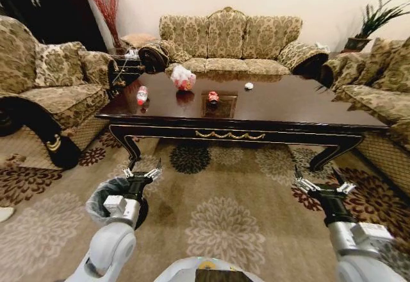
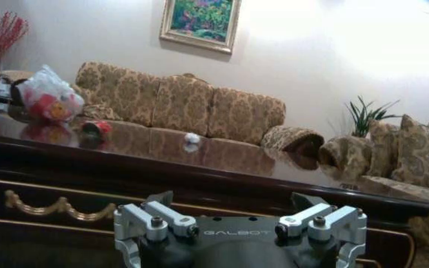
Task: Move to the front of the table and place the trash on the table into the trash bin.
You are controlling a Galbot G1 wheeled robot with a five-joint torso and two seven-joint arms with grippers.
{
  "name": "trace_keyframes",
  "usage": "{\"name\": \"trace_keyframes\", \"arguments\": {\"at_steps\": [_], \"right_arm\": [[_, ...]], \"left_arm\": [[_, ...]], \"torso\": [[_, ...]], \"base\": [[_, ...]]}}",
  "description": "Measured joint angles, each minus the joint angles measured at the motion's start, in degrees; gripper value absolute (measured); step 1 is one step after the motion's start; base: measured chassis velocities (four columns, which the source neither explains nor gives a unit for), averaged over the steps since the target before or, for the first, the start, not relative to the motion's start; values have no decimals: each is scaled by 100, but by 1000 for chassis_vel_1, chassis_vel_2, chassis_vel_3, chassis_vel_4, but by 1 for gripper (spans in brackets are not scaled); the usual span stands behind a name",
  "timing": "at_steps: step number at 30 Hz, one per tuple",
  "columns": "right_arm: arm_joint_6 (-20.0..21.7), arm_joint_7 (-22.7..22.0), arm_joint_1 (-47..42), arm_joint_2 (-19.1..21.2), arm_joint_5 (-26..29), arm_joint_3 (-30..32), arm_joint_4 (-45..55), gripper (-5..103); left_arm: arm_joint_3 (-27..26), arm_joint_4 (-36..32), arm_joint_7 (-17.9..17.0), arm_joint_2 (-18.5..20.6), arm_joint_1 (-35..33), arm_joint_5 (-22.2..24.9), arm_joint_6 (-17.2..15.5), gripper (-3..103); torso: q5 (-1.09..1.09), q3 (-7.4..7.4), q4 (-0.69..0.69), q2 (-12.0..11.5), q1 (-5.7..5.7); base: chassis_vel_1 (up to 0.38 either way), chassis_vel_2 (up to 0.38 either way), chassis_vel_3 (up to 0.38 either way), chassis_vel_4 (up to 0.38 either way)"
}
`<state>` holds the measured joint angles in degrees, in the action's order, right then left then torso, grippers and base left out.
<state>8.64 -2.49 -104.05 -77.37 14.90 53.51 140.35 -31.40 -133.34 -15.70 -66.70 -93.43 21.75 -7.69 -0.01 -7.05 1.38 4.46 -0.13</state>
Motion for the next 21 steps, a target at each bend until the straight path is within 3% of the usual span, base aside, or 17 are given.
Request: {"name": "trace_keyframes", "arguments": {"at_steps": [4,7,11,13,17,20,21], "right_arm": [[-6,-10,3,2,0,-3,-7,100],[-7,-11,4,3,0,-6,-16,100],[-12,-11,4,6,-5,-14,-25,100],[-14,-12,10,18,-5,-17,-39,100],[-83,-12,41,39,46,-34,-71,100],[-151,-16,83,60,72,-45,-120,100],[-152,-26,98,76,85,-45,-145,100]], "left_arm": [[27,14,0,-9,-5,-4,3,100],[36,25,1,-9,-3,-6,5,100],[46,53,2,-10,1,-6,11,100],[60,59,3,-16,4,-7,13,100],[88,90,3,-22,1,-6,13,100],[147,110,3,-21,-28,-8,7,100],[213,135,7,-16,-66,-12,-9,100]], "torso": [[-8,0,0,0,-1],[5,0,1,0,0],[-5,0,0,0,-1],[5,1,0,0,0],[-5,-1,1,0,-1],[4,1,1,0,0],[-5,0,0,0,0]], "base": [[278,276,-280,-278],[315,300,-307,-280],[325,325,-322,-336],[355,371,-360,-372],[375,367,-366,-358],[357,360,-322,-313],[214,225,-254,-174]]}}
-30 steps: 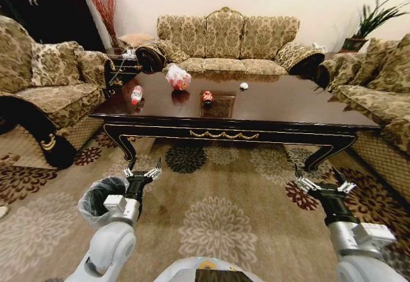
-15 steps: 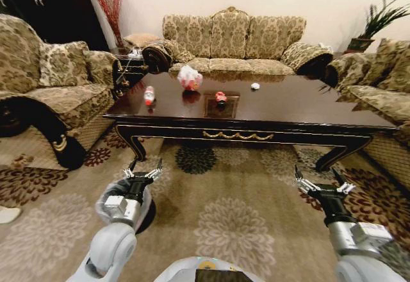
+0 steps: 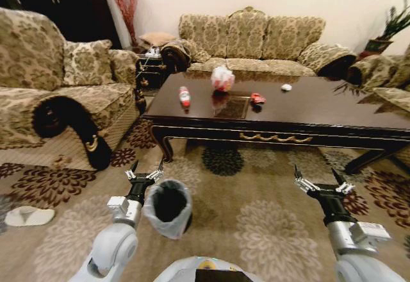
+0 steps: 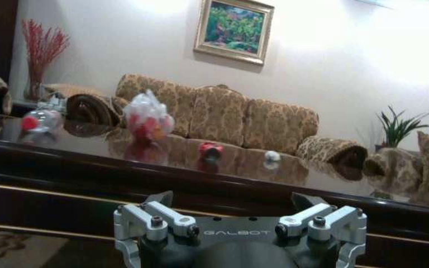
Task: Move to the front of the table and place the trash on the table into the trash bin.
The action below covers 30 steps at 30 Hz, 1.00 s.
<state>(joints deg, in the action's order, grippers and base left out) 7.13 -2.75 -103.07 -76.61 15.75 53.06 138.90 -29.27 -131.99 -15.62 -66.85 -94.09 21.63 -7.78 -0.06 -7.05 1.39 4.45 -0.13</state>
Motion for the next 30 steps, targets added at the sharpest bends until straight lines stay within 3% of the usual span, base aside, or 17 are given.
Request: {"name": "trace_keyframes", "arguments": {"at_steps": [8,18,22,23,26,27,30], "right_arm": [[12,-13,-11,72,27,2,-89,100],[61,-58,-16,186,55,8,-104,100],[16,-53,-69,204,-4,-5,-110,100],[16,-53,-69,204,-4,-5,-110,100],[-23,-48,-96,189,-43,-23,-130,100],[-23,-48,-96,189,-43,-23,-130,100],[-36,-51,-106,170,-47,-27,-155,100]], "left_arm": [[447,292,164,-29,-307,-223,-4,100],[1055,1088,245,196,-23,-22,-218,100],[1002,1112,29,475,237,328,-842,100],[1002,1112,29,475,237,328,-842,100],[948,978,77,876,257,618,-1532,100],[948,978,77,876,257,618,-1532,100],[975,1012,216,1027,449,754,-2110,100]], "torso": [[11,0,-1,0,1],[5,0,1,0,1],[7,0,-1,0,1],[7,0,-1,0,1],[8,0,0,0,1],[8,0,0,0,1],[6,0,0,0,1]], "base": [[61,53,-74,-59],[-29,-28,17,17],[0,0,0,0],[0,0,0,0],[0,0,0,0],[0,0,0,0],[0,0,0,0]]}}
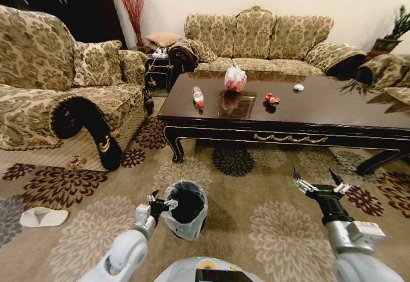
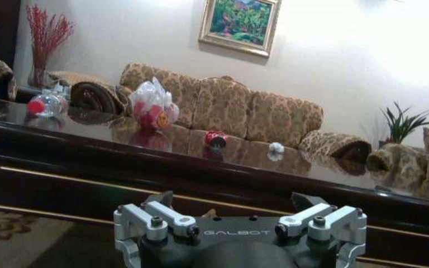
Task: Move to the front of the table and place the trash on the table into the trash bin.
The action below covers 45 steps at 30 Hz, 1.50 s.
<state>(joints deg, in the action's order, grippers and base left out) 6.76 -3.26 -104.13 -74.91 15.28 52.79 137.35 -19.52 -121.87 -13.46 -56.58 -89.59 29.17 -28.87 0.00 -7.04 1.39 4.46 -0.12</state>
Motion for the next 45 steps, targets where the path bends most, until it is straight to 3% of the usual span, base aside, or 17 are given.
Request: {"name": "trace_keyframes", "arguments": {"at_steps": [1,3,8,11,25,28,30,34,36,40,42,43,45], "right_arm": [[0,0,0,0,0,0,0,100],[-14,-2,-27,-22,-19,-17,-14,100],[-21,-2,-54,-23,-50,-25,-24,100],[-23,-9,-60,-7,-72,-25,-32,100],[-85,3,-72,-10,-66,-4,-74,100],[-218,-21,-70,-27,-52,3,-106,100],[-241,-39,-66,-29,-49,3,-109,100],[-270,-99,-61,-12,-27,17,-111,100],[-271,-104,-61,-8,-22,24,-111,100],[-274,-118,-61,-24,-14,24,-115,100],[-274,-118,-61,-27,-14,22,-113,100],[-271,-121,-61,-27,-15,19,-103,100],[-251,-141,-60,-14,-4,22,-91,100]], "left_arm": [[0,0,0,0,0,0,0,100],[73,121,180,83,268,24,-362,100],[146,206,350,201,502,78,-620,103],[178,335,357,197,702,263,-823,94],[350,679,423,204,990,307,-978,58],[349,694,512,227,986,298,-981,46],[346,695,541,232,985,296,-982,46],[325,698,705,242,986,274,-982,32],[326,698,723,238,986,270,-980,32],[350,728,790,204,970,150,-915,16],[349,733,802,203,967,144,-911,16],[335,754,848,201,960,131,-892,8],[309,756,895,180,949,137,-865,6]], "torso": [[0,0,0,0,0],[-1,0,-2,0,0],[0,0,-1,0,0],[0,0,-1,0,0],[0,0,-1,0,0],[2,0,0,0,0],[1,0,0,0,0],[2,0,0,0,0],[1,0,0,0,0],[0,0,-2,0,0],[0,0,-2,0,0],[0,0,-1,0,0],[0,0,-1,0,0]], "base": [[0,0,0,0],[0,0,0,0],[0,0,0,0],[0,0,0,0],[0,0,0,0],[0,0,0,0],[0,0,0,0],[0,0,0,0],[0,0,0,0],[0,0,0,0],[0,0,0,0],[0,0,0,0],[0,0,0,0]]}}
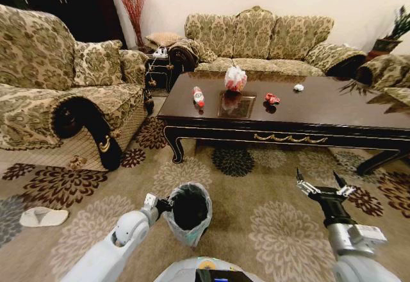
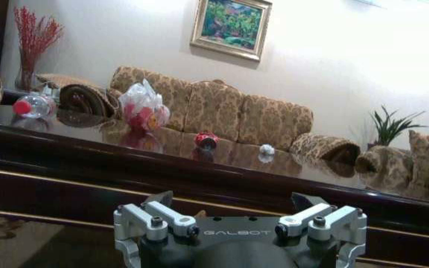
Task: Move to the front of the table and place the trash on the table into the trash bin.
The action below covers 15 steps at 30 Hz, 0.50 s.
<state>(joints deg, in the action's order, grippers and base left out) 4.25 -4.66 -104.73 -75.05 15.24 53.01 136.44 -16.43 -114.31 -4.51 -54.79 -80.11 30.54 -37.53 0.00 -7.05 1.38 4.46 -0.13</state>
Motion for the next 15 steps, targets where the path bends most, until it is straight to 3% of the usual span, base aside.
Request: {"name": "trace_keyframes", "arguments": {"at_steps": [9,15], "right_arm": [[233,-105,80,101,176,50,69,100],[324,-153,167,200,274,66,89,100]], "left_arm": [[-569,-536,-20,-58,-92,117,548,3],[-1269,-1326,-277,24,-264,233,574,3]], "torso": [[0,0,0,0,0],[-1,0,1,0,0]], "base": [[0,0,0,0],[0,0,0,0]]}}
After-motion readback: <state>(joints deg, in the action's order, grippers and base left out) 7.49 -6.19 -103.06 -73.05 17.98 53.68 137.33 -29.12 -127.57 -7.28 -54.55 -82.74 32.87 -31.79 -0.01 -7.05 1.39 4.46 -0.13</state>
